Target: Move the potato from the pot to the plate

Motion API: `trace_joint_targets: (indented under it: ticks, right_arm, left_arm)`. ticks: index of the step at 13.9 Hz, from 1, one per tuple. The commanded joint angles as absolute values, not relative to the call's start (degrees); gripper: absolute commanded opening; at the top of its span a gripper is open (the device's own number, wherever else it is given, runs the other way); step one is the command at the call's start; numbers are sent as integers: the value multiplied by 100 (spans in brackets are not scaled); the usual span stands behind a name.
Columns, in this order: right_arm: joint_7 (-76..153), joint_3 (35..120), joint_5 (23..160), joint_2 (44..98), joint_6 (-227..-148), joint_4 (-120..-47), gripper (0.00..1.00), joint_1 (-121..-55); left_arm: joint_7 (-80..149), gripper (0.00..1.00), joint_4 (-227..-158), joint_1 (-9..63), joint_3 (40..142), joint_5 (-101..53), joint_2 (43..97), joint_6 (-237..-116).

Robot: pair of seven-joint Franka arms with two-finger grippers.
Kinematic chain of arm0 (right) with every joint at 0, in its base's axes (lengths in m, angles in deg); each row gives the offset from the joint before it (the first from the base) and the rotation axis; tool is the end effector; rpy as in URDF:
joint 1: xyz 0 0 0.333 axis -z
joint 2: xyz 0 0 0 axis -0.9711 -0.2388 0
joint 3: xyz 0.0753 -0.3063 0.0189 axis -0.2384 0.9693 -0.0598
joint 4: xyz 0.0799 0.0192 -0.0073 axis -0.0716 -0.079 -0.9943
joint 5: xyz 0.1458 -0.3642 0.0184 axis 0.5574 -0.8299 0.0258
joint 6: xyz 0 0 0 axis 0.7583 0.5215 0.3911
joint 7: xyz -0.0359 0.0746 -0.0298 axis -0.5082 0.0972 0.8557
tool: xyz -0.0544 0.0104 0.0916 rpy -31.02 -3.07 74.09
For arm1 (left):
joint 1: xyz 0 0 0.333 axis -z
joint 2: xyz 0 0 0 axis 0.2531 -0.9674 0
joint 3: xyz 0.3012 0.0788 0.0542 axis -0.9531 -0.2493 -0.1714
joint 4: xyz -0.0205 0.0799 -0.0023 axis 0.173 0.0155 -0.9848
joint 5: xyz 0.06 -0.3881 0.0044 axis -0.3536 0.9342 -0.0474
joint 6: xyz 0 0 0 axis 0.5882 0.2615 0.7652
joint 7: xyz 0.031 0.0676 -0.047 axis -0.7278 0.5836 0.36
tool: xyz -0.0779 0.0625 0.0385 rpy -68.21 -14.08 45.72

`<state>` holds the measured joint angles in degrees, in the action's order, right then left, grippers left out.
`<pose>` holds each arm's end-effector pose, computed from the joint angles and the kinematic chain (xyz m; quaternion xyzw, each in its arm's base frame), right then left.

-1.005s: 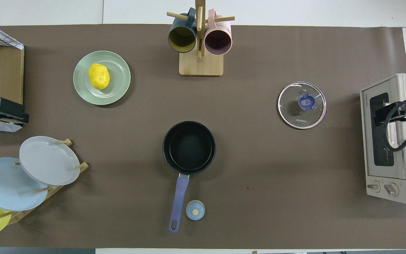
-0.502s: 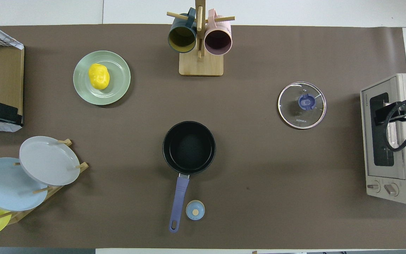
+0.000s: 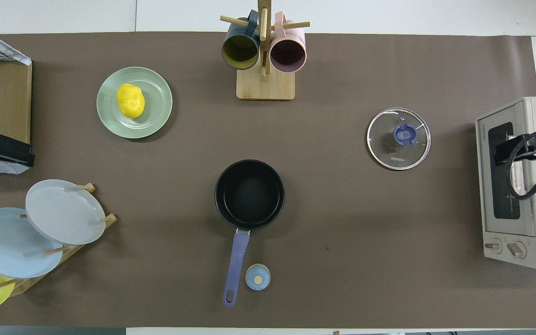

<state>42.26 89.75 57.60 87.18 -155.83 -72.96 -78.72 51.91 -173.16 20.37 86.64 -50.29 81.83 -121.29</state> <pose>0.5406 -0.0286 0.5991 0.9977 0.0195 -0.0599 0.0259 0.5312 -0.0356 0.6337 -0.9978 0.0510 0.0422 0.0062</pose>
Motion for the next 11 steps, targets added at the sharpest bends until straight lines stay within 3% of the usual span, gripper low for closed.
trace_joint_targets:
  ticks: [1, 11]
  right_arm:
    - [4129, 8933, 5830, 8833, -15685, -7434, 100, -7777]
    - [4129, 8933, 5830, 8833, -15685, -7434, 100, -7777]
  left_arm:
    - [5247, 100, -17232, 2072, 8607, -4998, 8171, -12093]
    - [5203, 100, -17285, 1976, 8607, -4875, 8206, -12234]
